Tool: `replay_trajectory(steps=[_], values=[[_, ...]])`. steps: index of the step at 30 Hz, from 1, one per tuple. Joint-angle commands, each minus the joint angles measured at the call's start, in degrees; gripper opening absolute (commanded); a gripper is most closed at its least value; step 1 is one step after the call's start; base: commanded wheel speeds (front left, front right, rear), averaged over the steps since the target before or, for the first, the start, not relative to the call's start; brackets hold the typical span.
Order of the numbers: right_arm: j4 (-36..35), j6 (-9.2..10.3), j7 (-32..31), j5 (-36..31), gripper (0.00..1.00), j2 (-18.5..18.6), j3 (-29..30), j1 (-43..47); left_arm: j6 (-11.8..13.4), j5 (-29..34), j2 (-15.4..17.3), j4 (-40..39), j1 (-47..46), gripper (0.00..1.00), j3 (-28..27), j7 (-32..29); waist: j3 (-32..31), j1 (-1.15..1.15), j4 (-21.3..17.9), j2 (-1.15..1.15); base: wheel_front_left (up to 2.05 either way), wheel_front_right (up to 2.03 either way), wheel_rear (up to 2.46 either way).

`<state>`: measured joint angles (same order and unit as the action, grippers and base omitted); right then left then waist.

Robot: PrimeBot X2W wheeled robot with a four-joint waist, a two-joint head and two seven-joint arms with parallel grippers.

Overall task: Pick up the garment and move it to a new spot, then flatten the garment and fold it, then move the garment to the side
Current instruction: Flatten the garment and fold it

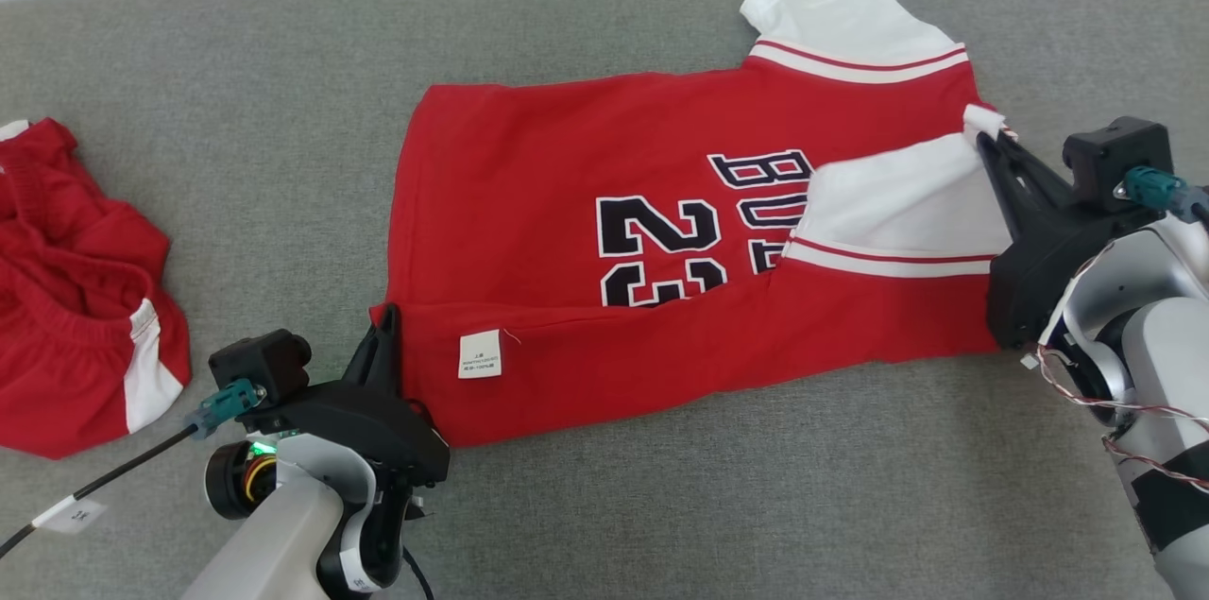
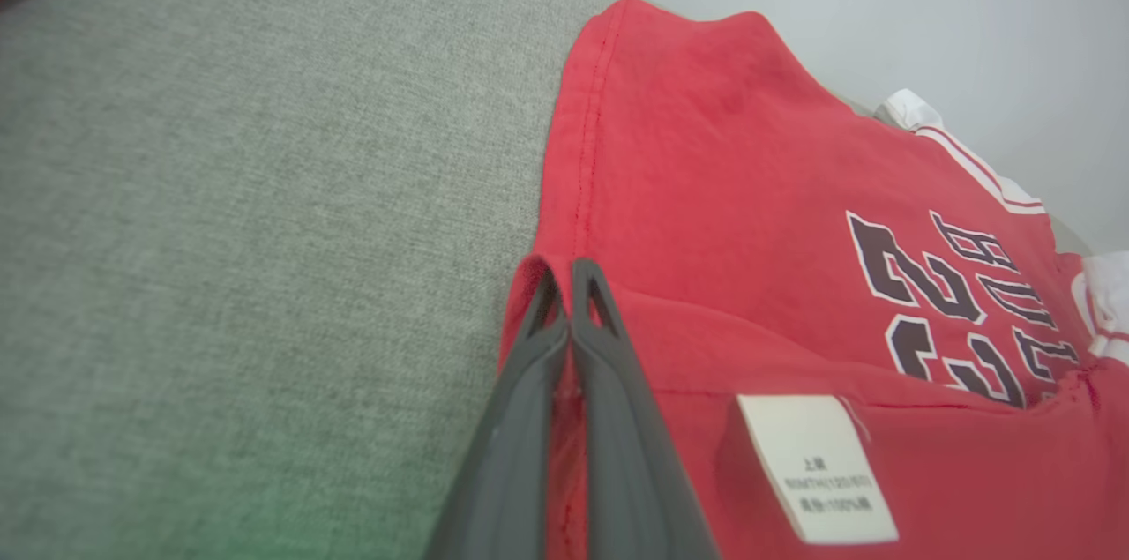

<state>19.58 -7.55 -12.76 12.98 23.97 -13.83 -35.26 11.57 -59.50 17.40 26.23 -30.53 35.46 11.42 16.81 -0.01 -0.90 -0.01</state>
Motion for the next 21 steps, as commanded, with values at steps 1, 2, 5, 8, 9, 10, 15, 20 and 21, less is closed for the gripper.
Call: replay_trajectory(steps=[1,2,5,8,9,10,15,20,21], values=[[0.58,0.13,0.37,-0.50,0.00,-0.37,0.00,-0.34,-0.31,0.08,-0.11,0.06,0.51,0.00,0.05,0.34,0.21,0.01,0.40,0.01,0.00,0.00,0.00],[1.23,0.13,0.49,-0.28,0.00,-0.84,0.57,-0.56,-0.44,0.07,-0.19,0.06,0.59,0.00,0.06,0.52,0.23,0.01,0.51,0.01,0.00,0.00,0.00],[3.18,0.13,0.04,-0.04,1.00,-2.35,1.76,-0.92,-1.52,0.92,-0.48,-0.06,0.43,1.00,-0.15,1.72,0.06,0.01,0.81,0.01,0.00,0.00,0.00],[4.49,0.13,0.10,-0.56,1.00,-3.11,2.77,-0.89,-1.89,2.09,-0.72,0.60,0.56,1.00,-0.02,2.52,-0.67,0.01,0.92,0.01,0.00,0.00,0.00],[4.78,0.13,-0.14,-0.72,1.00,-3.46,3.39,-0.60,-1.77,2.35,-0.85,0.82,0.70,1.00,-0.11,2.79,-0.99,0.01,0.92,0.01,0.00,0.00,0.00],[5.08,0.13,-0.30,-0.74,1.00,-3.93,4.22,-0.22,-1.82,2.75,-0.93,1.04,0.98,1.00,-0.20,2.96,-1.48,0.01,0.93,0.01,0.00,0.00,0.00],[5.48,0.13,-2.98,0.63,1.00,-5.55,6.93,2.48,-2.14,6.40,-0.32,0.98,2.67,1.00,0.46,3.66,-3.63,0.01,1.06,0.01,0.00,0.00,0.00],[3.83,0.13,-8.79,1.32,1.00,-6.55,10.87,7.25,-1.14,10.36,0.00,0.57,6.34,1.00,1.66,3.76,-5.80,0.01,1.38,0.01,0.00,0.00,0.00],[3.37,0.13,-9.94,1.31,1.00,-6.77,11.46,8.19,-1.04,11.50,0.36,0.74,6.93,1.00,2.53,3.73,-6.03,0.01,1.43,0.01,0.00,0.00,0.00]])
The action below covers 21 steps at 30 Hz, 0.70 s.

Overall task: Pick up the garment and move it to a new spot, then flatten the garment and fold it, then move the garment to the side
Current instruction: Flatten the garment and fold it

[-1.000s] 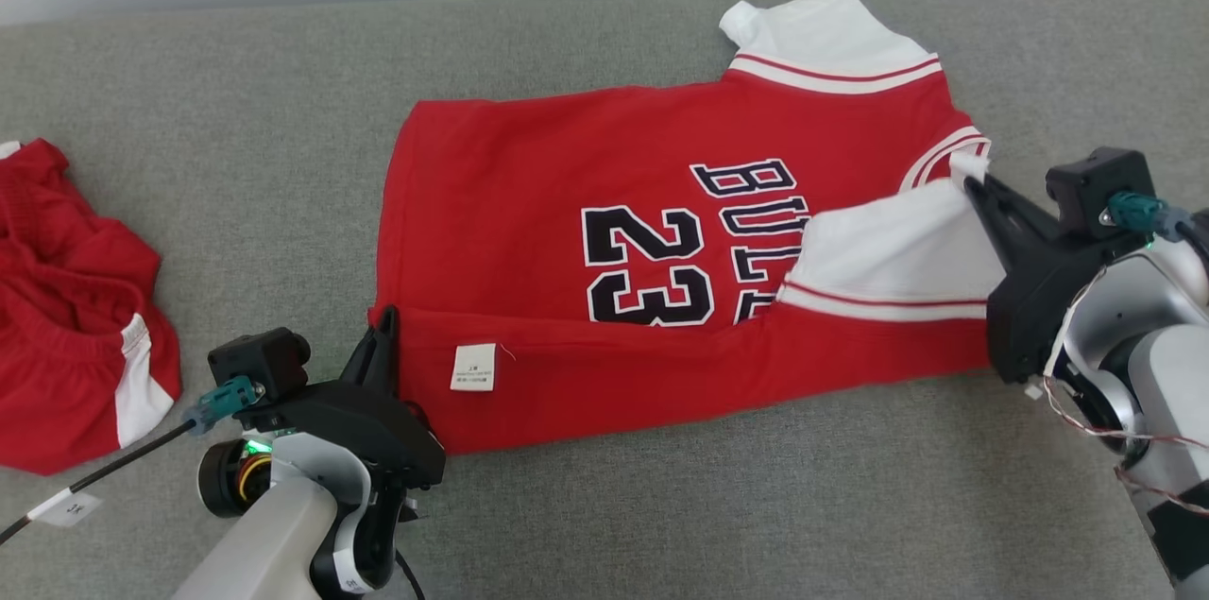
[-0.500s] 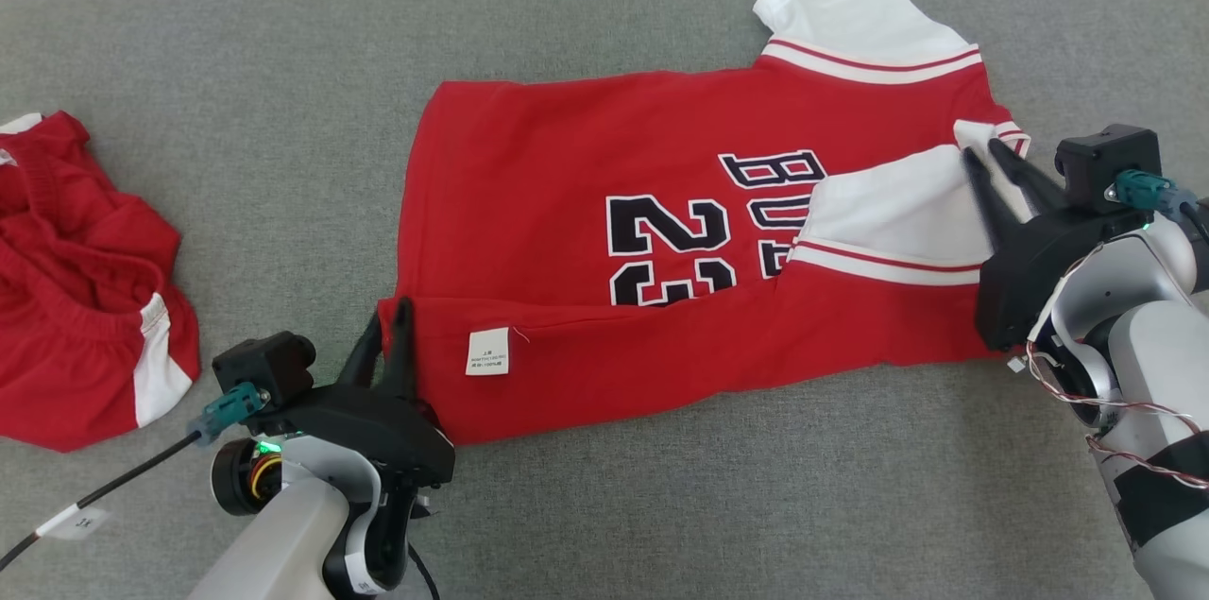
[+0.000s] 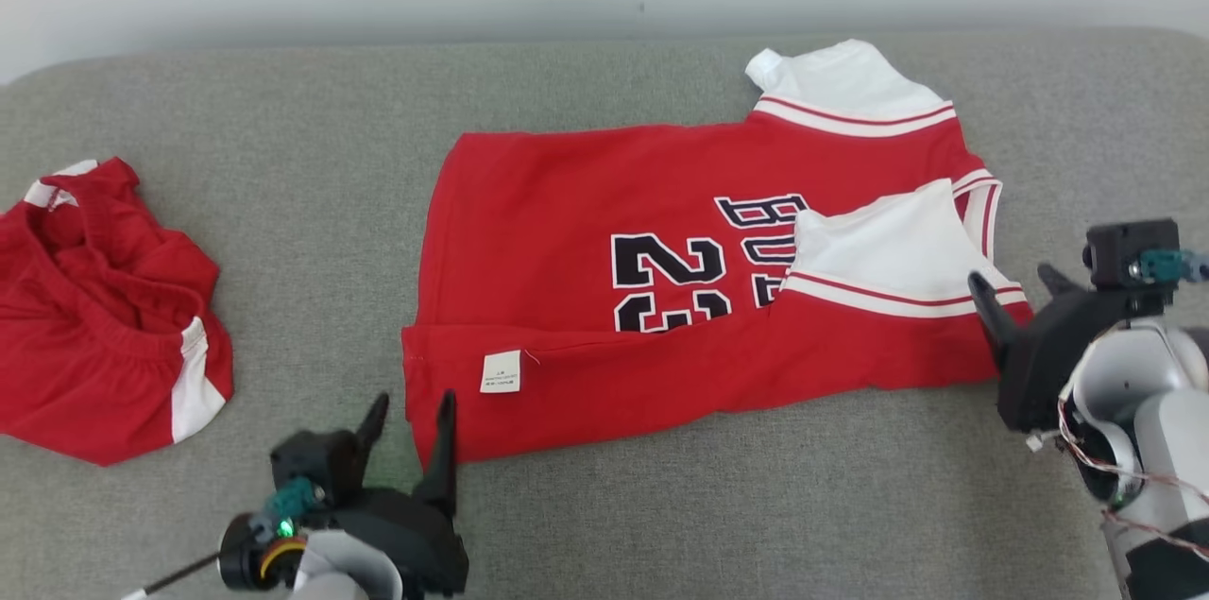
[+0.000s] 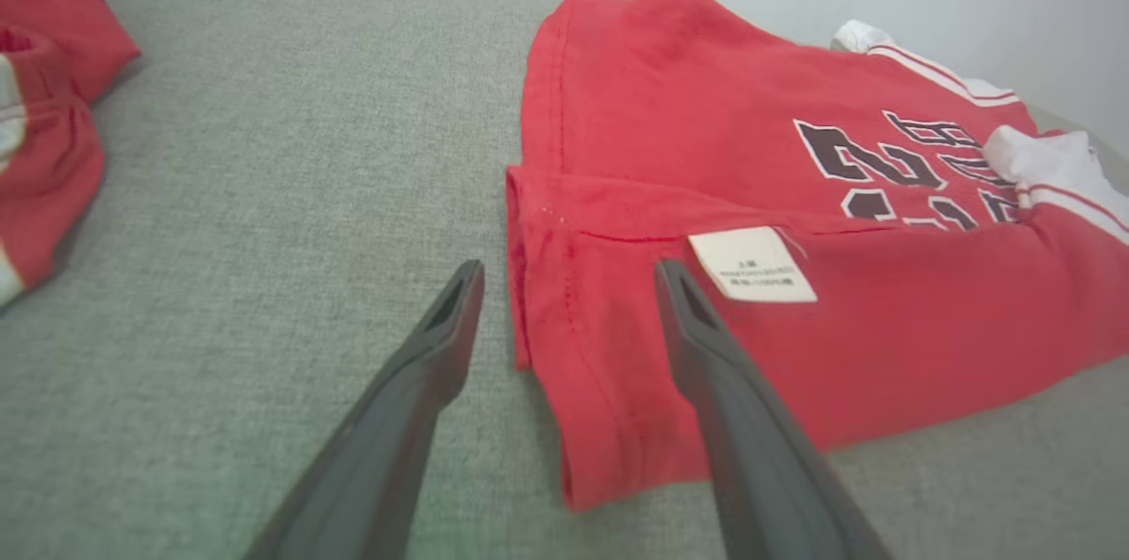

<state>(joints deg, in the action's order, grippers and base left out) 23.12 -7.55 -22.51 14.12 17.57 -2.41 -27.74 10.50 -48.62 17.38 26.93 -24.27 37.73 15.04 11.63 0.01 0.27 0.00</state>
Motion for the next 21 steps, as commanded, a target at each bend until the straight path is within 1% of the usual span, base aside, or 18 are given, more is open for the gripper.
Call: replay_trajectory(steps=[1,4,8,13,19,21], values=[[-0.73,0.13,-1.11,0.14,1.00,-0.62,1.04,1.54,0.07,1.17,0.38,0.23,1.31,1.00,0.92,0.11,-1.04,-0.01,0.28,0.00,0.00,0.00,0.00],[-1.64,0.13,-3.88,-0.88,1.00,-1.51,3.89,3.90,0.24,1.65,0.16,0.86,2.32,1.00,2.11,-0.50,-1.06,-0.01,0.32,0.00,0.00,0.00,0.00],[-2.02,0.13,-5.76,-2.95,1.00,-2.91,7.01,4.96,0.56,1.44,-0.49,2.01,1.59,1.00,2.40,-1.03,-0.21,-0.01,0.37,0.00,0.00,0.00,0.00],[-0.75,0.13,-8.54,-5.39,1.00,-5.05,9.15,4.40,1.16,1.89,-1.32,4.19,-0.65,1.00,3.28,-2.79,1.13,-0.01,0.40,0.00,0.00,0.00,0.00],[-0.09,0.13,-11.58,-8.98,1.00,-6.88,10.97,3.94,0.57,1.67,-2.06,5.73,-2.12,1.00,4.38,-5.21,2.06,-0.01,0.53,0.00,0.00,0.00,0.00],[-0.01,0.13,-12.28,-9.74,1.00,-7.00,10.84,4.00,-0.10,1.38,-2.38,6.23,-2.19,1.00,5.00,-6.40,2.22,-0.01,0.62,0.00,0.00,0.00,0.00]])
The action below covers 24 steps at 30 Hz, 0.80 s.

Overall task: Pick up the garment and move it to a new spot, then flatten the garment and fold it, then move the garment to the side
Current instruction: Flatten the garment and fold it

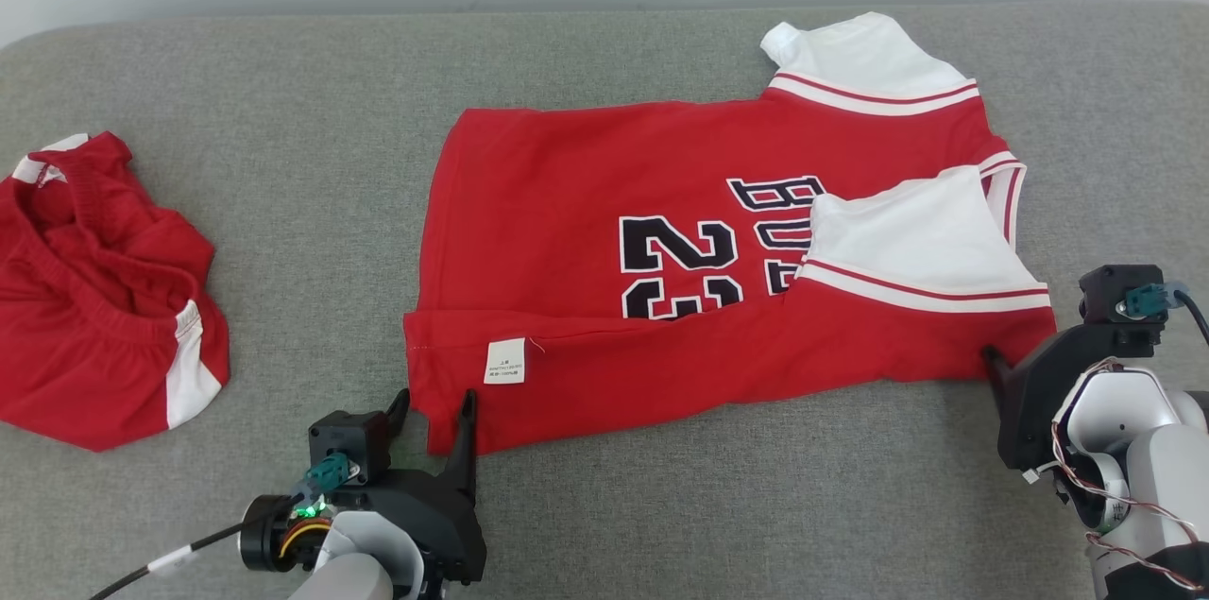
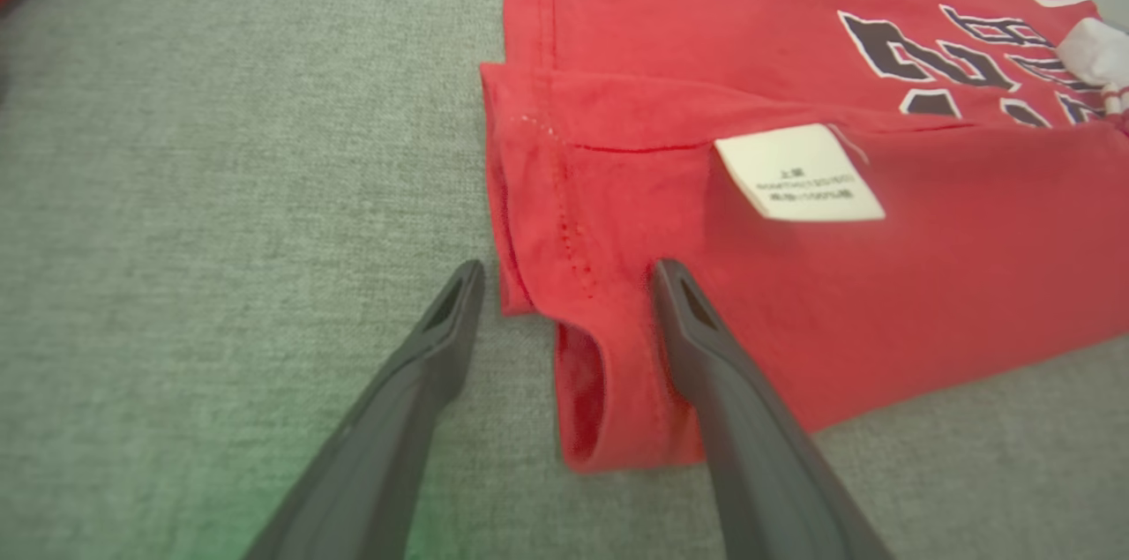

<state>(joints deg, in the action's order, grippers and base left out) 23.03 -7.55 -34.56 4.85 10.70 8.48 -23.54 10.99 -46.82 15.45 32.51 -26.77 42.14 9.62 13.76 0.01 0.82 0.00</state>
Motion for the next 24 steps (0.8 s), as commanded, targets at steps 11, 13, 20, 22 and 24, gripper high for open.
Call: replay_trajectory(steps=[11,13,20,22,24], values=[[-3.35,0.13,-1.52,4.21,0.00,1.48,-1.53,4.04,-3.32,-2.15,0.46,0.70,2.09,0.00,2.09,-4.63,-2.16,-0.01,0.44,0.00,0.00,0.00,0.00],[-5.35,0.13,-2.45,4.63,0.00,1.76,-0.76,5.84,-3.04,-2.45,1.37,-0.35,2.76,0.00,1.90,-5.03,-3.03,-0.01,0.44,0.00,0.00,0.00,0.00],[-13.11,0.14,-7.05,6.16,0.00,0.48,1.82,13.69,-0.72,-3.39,4.32,-6.58,6.79,0.00,1.63,-6.68,-5.52,-0.01,0.42,0.00,0.00,0.00,0.00],[-16.21,0.14,-8.76,6.18,0.00,-0.62,2.75,16.49,0.17,-3.65,5.31,-9.05,8.60,0.00,1.83,-7.48,-6.12,-0.01,0.30,0.00,0.00,0.00,0.00],[-19.21,0.14,-10.03,6.11,0.00,-1.88,4.12,19.16,1.33,-3.98,6.38,-11.46,10.53,0.00,1.93,-8.22,-6.56,-0.01,0.13,0.00,0.00,0.00,0.00]])
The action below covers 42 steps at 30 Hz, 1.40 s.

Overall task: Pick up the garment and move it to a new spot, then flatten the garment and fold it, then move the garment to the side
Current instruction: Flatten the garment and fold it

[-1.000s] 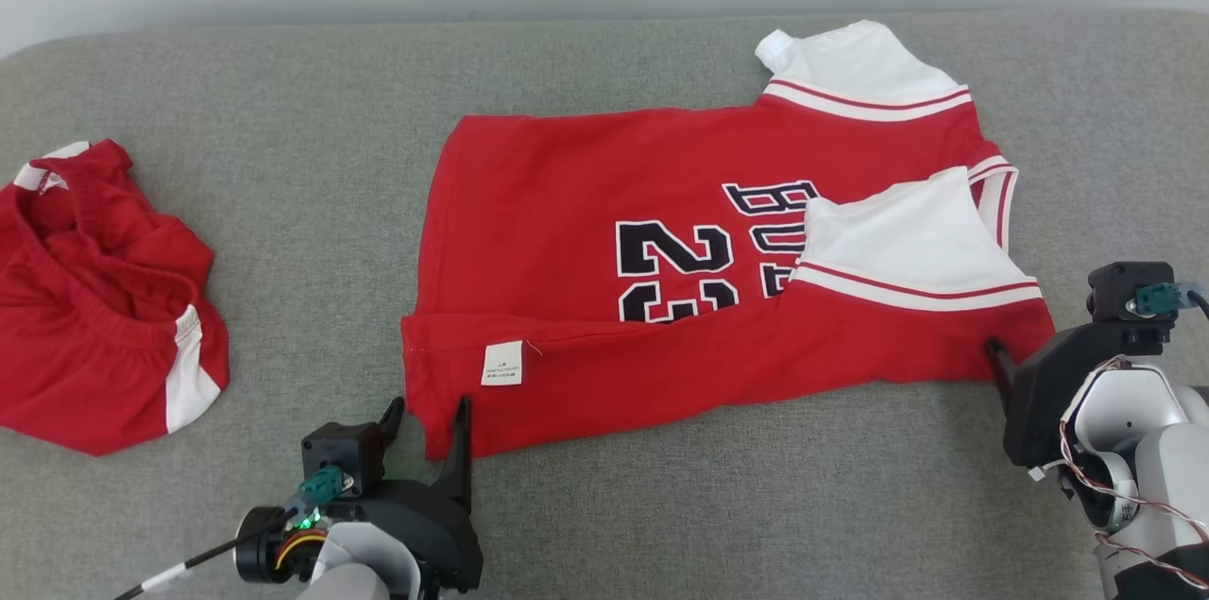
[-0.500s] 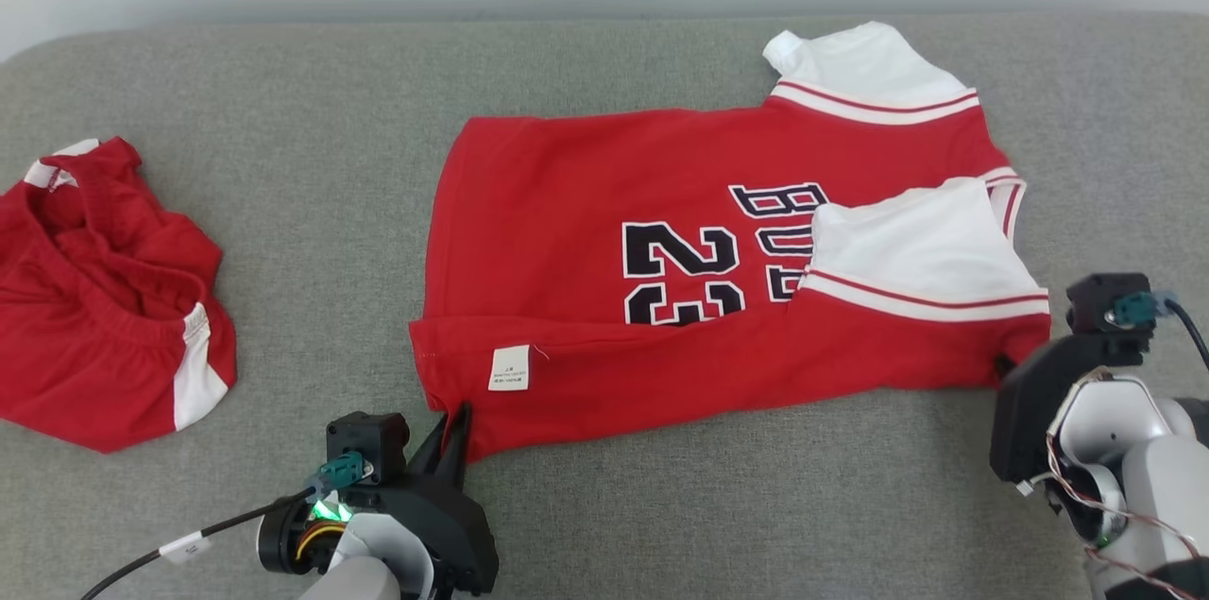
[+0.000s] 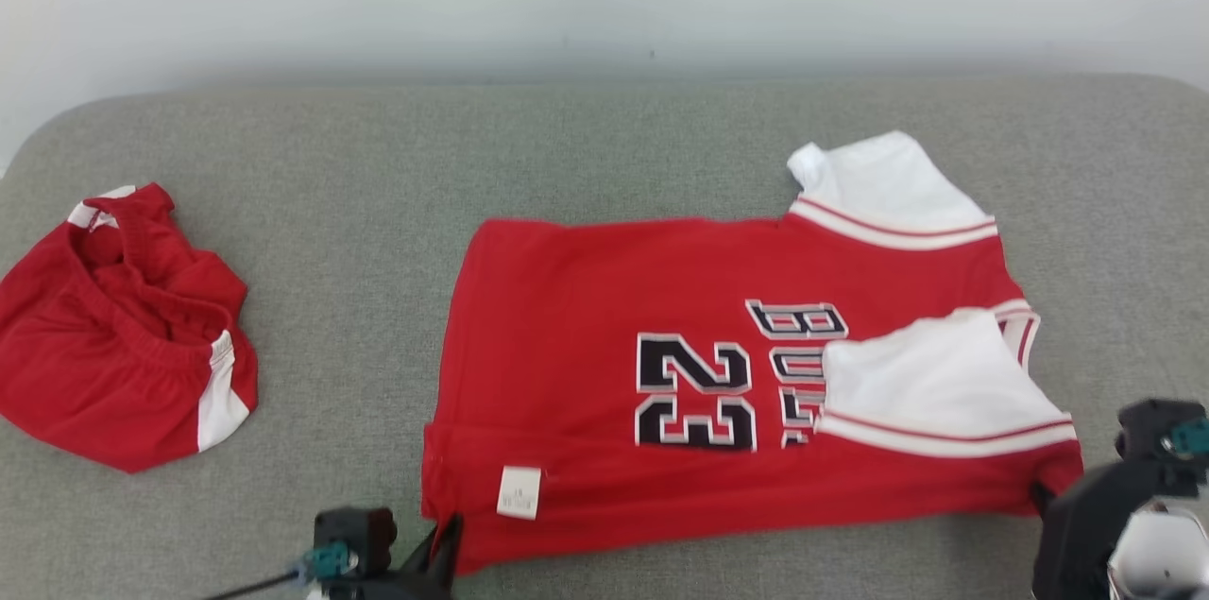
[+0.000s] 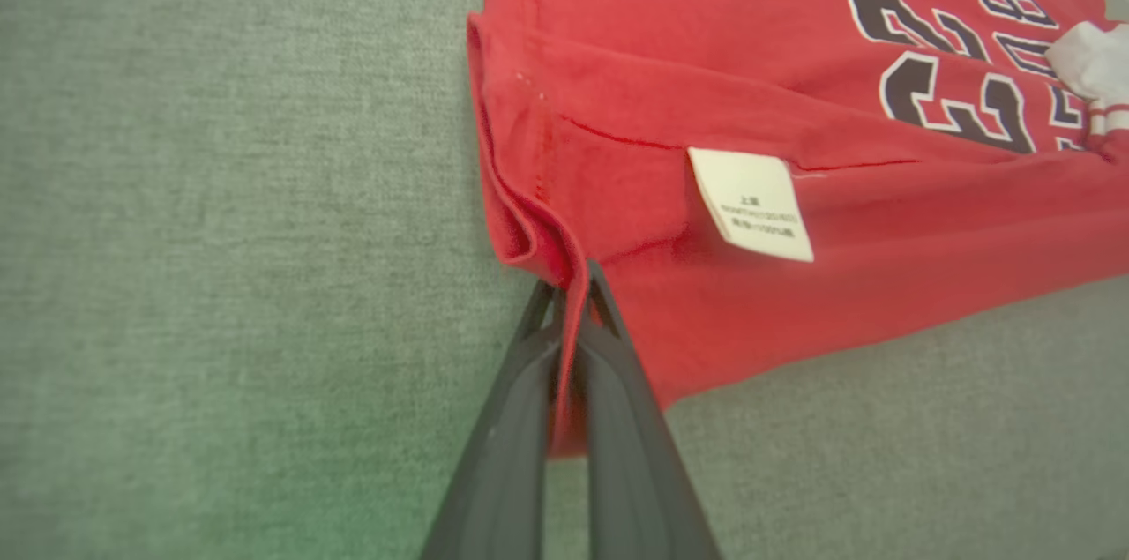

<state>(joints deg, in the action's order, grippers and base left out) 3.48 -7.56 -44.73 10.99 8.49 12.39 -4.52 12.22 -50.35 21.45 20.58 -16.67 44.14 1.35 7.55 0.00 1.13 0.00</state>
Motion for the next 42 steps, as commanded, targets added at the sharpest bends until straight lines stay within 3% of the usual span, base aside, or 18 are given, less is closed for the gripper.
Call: replay_trajectory(steps=[1,5,6,7,8,9,17,27,29,34,42], values=[[-0.92,0.15,-0.26,-0.32,0.00,-0.25,0.91,1.23,0.74,-0.51,0.84,-0.69,1.31,0.00,-0.05,-0.14,-0.48,0.00,-0.26,0.00,0.00,0.00,0.00],[-4.28,0.14,-1.96,-0.59,0.00,-2.28,1.91,4.93,2.94,-1.16,2.09,-4.74,4.65,0.00,0.00,-0.94,-0.76,0.00,-0.59,0.00,0.00,0.00,0.00],[-4.72,0.15,-2.02,-0.62,0.16,-2.59,1.85,5.57,3.31,-1.14,2.24,-5.55,5.20,0.00,-0.07,-0.92,-0.75,0.00,-0.66,0.00,0.00,0.00,0.00],[-4.81,0.15,-1.95,-0.82,0.86,-2.76,1.62,6.03,3.54,-1.12,2.34,-6.14,5.69,0.17,-0.02,-0.87,-0.75,0.00,-0.73,0.00,0.00,0.00,0.00],[-4.70,0.14,-1.78,-1.31,1.00,-2.88,1.55,6.38,3.71,-0.99,2.46,-6.50,6.19,0.44,0.21,-0.94,-0.75,0.00,-0.80,0.00,0.00,0.00,0.00],[-4.43,0.14,-1.43,-1.53,1.00,-3.02,1.35,6.57,3.91,-1.01,2.55,-6.58,6.56,1.00,0.44,-1.27,-0.79,0.00,-0.88,0.00,0.00,0.00,0.00],[-3.95,0.14,2.09,-1.18,1.00,-2.04,0.14,2.42,5.38,-1.49,3.57,-7.64,6.49,1.00,-0.85,-1.18,-0.88,0.00,-1.37,0.00,0.00,0.00,0.00],[-7.42,0.15,0.54,0.41,1.00,4.95,-3.21,-13.61,5.23,0.44,7.77,-11.92,-5.49,1.00,-3.54,-5.97,2.45,0.00,-1.19,0.00,0.00,0.00,0.00],[-5.99,0.14,0.11,0.83,1.00,5.78,-4.49,-17.58,4.15,0.27,7.39,-10.88,-9.26,1.00,-3.96,-7.35,3.87,0.00,-1.26,0.00,0.00,0.00,0.00],[2.61,0.14,2.21,0.44,1.00,6.61,-8.20,-29.22,-2.16,-0.46,5.57,-5.86,-20.16,1.00,-3.60,-11.23,8.49,0.00,-1.85,0.00,0.00,0.00,0.00],[17.62,0.14,8.33,-1.82,1.00,5.90,-13.68,-41.07,-6.54,1.02,2.15,5.46,-30.01,1.00,-1.51,-13.85,11.54,0.00,-3.21,0.00,0.00,0.00,0.00]])
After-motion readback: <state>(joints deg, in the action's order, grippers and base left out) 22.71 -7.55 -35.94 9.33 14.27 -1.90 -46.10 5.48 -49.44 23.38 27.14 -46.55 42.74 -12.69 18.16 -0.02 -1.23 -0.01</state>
